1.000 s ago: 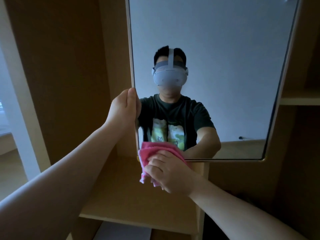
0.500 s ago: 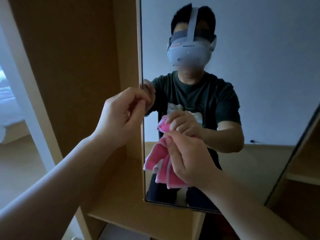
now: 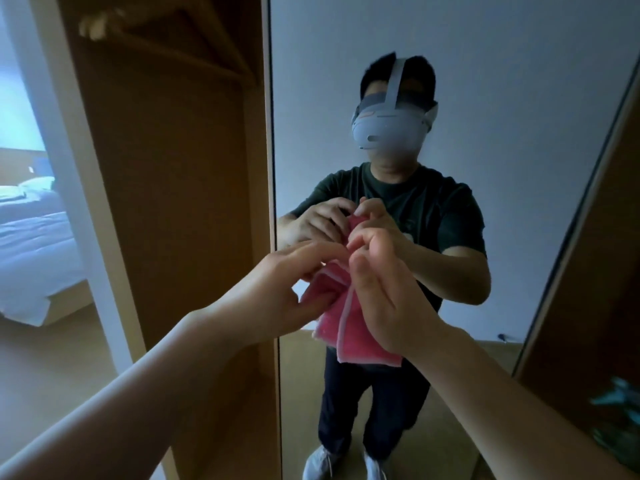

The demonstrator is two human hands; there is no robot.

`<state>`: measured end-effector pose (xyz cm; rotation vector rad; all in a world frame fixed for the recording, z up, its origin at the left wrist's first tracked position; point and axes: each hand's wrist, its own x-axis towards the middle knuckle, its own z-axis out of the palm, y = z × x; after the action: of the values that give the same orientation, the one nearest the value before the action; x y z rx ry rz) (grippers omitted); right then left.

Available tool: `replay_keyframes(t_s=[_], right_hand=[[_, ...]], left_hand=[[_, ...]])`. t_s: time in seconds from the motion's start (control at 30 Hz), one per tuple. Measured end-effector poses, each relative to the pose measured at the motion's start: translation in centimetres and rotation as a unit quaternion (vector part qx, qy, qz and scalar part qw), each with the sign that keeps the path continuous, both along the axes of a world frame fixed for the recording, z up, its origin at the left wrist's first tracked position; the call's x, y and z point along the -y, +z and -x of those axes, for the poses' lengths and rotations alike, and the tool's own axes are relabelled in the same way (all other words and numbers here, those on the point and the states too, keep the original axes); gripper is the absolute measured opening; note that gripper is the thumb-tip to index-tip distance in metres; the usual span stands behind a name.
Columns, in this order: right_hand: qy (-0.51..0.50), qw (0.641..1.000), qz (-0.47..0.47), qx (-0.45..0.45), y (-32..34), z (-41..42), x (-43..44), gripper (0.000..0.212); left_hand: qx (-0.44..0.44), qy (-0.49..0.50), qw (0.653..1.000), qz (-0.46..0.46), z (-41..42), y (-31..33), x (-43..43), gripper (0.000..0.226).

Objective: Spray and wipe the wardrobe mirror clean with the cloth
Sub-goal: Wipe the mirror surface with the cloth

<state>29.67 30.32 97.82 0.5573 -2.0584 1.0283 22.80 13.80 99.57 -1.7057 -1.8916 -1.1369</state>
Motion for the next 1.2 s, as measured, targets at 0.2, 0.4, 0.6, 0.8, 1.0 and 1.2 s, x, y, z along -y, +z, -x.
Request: replay_keyframes(t_s=[0.2,0.4,0.6,0.8,1.0,1.2], right_hand=[[0.031,0.99,-0.04,0.135,3.4,-2.8,-2.2,0.058],[0.012,0.968,-0.117,0.22,6.1,-3.7,-2.7,0.07],[-0.119,0.986,-0.074,0.094,9.3,-1.5,0.2,0.028],[-0.16,0.985,-0.065,0.028,12.9,1.1,4.0,0.028],[-0.014,0.986,0.168,-0.014,15.7,2.0,6.0,0.037],[0.024,0.997,0.01,-0.074,20.3,2.3,6.9,0.028]], left_hand=[[0.085,0.075,0.994,0.009,-4.1,3.6,-1.3,0.028],[0.074,0.101,0.991,-0.054,-2.2,3.2,1.0,0.018],[0.172,0.028,0.983,-0.06,0.0,6.5,2.7,0.007],[0.047,0.092,0.994,-0.036,2.8,10.9,4.7,0.031],[0.106,-0.032,0.982,-0.152,4.0,15.2,5.2,0.015],[0.038,0.017,0.983,-0.18,5.1,19.1,4.8,0.021]])
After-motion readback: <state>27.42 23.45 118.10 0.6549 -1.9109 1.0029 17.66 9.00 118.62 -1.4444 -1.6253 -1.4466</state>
